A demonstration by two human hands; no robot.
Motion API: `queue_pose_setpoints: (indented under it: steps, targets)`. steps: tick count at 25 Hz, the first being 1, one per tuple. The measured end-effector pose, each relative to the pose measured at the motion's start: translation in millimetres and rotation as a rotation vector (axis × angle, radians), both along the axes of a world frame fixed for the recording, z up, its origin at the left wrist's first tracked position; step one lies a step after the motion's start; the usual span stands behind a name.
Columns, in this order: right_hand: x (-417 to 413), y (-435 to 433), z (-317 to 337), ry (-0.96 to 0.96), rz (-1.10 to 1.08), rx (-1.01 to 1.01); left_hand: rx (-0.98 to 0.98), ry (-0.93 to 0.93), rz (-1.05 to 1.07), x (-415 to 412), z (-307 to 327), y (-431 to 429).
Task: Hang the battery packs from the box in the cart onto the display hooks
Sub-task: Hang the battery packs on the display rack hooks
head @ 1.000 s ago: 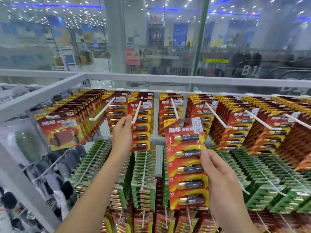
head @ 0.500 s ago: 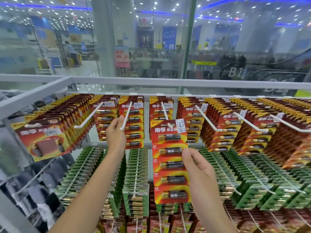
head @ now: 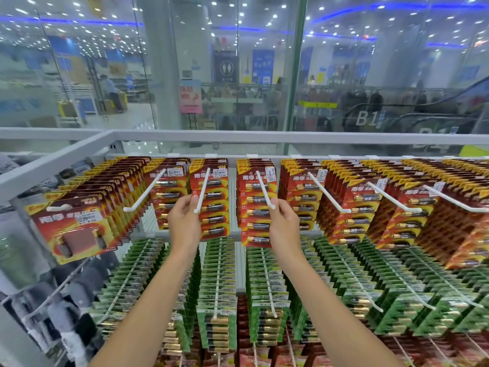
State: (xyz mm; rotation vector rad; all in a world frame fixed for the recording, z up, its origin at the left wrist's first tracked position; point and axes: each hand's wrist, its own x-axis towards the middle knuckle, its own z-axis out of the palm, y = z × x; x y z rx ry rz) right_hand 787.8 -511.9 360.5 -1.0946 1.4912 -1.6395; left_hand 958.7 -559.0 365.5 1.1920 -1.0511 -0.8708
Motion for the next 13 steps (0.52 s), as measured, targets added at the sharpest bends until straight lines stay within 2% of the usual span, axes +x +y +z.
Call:
queue_pose_setpoints:
  steps: [5, 10, 13]
  targets:
    - [-3.6, -9.9, -7.5, -0.011, -0.026, -0.001, -0.008, 0.001, -0.034, 10.7, -11.4, 0.3]
    - [-8.4, 24.0, -35.0, 0.019, -0.067, 0.058, 0.005, 0.158, -0.020, 29.1, -34.4, 41.4]
    - [-11.4, 64.0, -56.9, 0.004, -0.078, 0.111, 0.032, 0.230, -0.082, 31.5, -54.1, 71.2]
